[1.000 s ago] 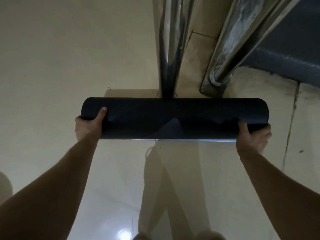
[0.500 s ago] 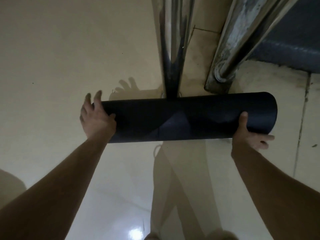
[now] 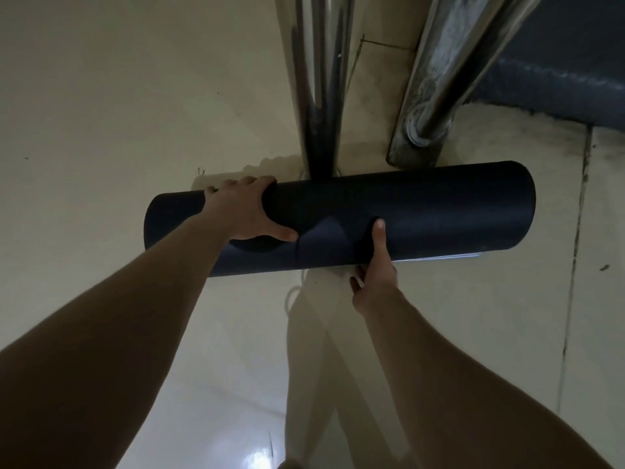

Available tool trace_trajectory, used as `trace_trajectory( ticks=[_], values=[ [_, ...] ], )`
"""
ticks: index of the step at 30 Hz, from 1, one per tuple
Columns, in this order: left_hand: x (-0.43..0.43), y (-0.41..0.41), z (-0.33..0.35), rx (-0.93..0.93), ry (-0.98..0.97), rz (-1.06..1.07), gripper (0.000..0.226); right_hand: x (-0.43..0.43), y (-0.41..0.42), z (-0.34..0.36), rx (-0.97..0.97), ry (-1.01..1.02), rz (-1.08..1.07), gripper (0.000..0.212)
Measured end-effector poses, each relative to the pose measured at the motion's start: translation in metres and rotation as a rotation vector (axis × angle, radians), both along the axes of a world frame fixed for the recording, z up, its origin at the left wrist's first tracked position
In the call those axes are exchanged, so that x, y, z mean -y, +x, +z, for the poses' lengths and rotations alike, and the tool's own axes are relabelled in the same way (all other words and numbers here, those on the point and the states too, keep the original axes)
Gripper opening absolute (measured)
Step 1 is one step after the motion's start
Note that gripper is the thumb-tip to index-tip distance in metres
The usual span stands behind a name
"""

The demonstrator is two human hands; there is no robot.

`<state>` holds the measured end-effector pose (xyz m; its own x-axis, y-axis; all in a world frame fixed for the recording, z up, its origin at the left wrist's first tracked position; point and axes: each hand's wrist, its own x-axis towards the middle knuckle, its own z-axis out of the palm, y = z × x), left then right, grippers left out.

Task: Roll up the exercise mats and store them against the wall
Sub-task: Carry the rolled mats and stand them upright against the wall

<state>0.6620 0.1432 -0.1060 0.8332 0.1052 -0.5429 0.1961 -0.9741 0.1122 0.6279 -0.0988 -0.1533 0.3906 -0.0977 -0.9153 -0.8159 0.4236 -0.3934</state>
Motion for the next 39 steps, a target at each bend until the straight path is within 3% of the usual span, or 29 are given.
trace_trajectory(
  ticks=[3, 6, 9, 13, 16, 18, 22, 26, 28, 30, 33, 39],
  values=[
    [0.006, -0.012, 0.003, -0.062, -0.084, 0.088, 0.123, 0.0, -0.002, 0.01, -0.004, 0.092, -0.05, 0.135],
    [0.015, -0.05, 0.011, -0.202, -0.291, 0.315, 0.131, -0.001, -0.015, 0.025, 0.012, -0.021, -0.027, 0.115],
    [0.043, -0.106, 0.021, -0.282, -0.434, 0.494, 0.123, 0.003, -0.051, 0.045, 0.024, -0.204, 0.119, 0.127],
    [0.063, -0.191, 0.051, -0.315, -0.508, 0.701, 0.112, 0.007, -0.124, 0.084, 0.082, -0.323, 0.268, 0.105],
    [0.06, -0.27, 0.1, -0.279, -0.544, 0.826, 0.095, -0.007, -0.174, 0.13, 0.129, -0.386, 0.417, 0.116],
    [0.052, -0.325, 0.14, -0.249, -0.554, 0.933, 0.092, -0.023, -0.211, 0.162, 0.18, -0.361, 0.519, 0.111],
    [0.026, -0.44, 0.223, -0.123, -0.586, 1.288, 0.088, -0.086, -0.276, 0.241, 0.277, -0.284, 0.818, 0.098],
    [-0.014, -0.54, 0.311, 0.132, -0.616, 1.64, 0.072, -0.182, -0.341, 0.334, 0.386, -0.147, 1.079, 0.087],
    [-0.038, -0.585, 0.35, 0.248, -0.64, 1.771, 0.069, -0.237, -0.382, 0.374, 0.436, -0.189, 1.238, 0.099],
    [-0.066, -0.631, 0.385, 0.38, -0.655, 1.881, 0.075, -0.29, -0.431, 0.41, 0.51, -0.224, 1.392, 0.118],
    [-0.112, -0.706, 0.424, 0.538, -0.656, 2.013, 0.077, -0.36, -0.51, 0.454, 0.597, -0.191, 1.577, 0.126],
    [-0.21, -0.839, 0.471, 0.731, -0.616, 2.125, 0.078, -0.49, -0.632, 0.497, 0.619, 0.013, 1.718, 0.103]
  ],
)
